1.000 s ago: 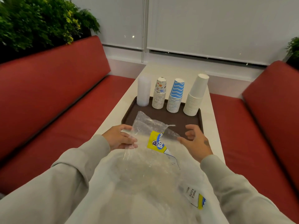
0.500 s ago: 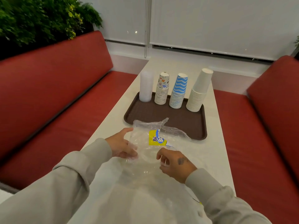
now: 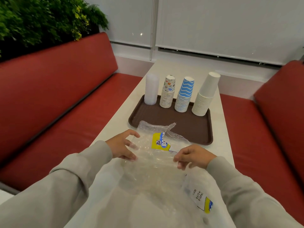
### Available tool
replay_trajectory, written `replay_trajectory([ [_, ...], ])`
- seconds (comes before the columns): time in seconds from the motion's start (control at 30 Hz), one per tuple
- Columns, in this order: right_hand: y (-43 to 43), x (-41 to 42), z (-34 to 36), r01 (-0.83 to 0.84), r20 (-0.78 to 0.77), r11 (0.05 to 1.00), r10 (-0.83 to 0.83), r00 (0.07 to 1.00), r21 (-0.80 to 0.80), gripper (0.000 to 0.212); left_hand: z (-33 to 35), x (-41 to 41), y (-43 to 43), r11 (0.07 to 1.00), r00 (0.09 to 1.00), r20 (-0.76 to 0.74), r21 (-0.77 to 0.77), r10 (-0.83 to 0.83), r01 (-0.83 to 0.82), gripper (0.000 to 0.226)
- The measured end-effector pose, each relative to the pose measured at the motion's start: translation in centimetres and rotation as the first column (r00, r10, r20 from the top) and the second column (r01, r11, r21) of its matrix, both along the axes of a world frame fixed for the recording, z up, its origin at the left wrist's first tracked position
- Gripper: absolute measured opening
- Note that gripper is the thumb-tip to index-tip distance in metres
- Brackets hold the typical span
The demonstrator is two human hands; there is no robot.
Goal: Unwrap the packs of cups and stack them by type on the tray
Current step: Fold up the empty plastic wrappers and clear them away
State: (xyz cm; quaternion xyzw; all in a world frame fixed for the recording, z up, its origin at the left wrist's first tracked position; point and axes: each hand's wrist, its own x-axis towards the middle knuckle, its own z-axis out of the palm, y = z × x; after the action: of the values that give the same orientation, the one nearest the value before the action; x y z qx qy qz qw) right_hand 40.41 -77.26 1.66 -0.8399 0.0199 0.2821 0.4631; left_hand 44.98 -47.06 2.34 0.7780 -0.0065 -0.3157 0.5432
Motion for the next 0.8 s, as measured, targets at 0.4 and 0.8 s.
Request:
replay_trajectory([
  [0.4,-4.9,0.0,-1.7,0.267,-0.07,0.959,-0.261,0.963,0.099,0.009,-1.3,0.8,0.9,0.999,0.999,0.035,0.024,-0.023,0.023,0.041],
  [0.8,-1.4,1.4,0.4,0.44,0.451,0.896,-0.372,0.812,-0.054,0.007,-0.3,0.7,1.2,1.0,1.0,0.001,-0.008,-0.002,0.002,0.041],
])
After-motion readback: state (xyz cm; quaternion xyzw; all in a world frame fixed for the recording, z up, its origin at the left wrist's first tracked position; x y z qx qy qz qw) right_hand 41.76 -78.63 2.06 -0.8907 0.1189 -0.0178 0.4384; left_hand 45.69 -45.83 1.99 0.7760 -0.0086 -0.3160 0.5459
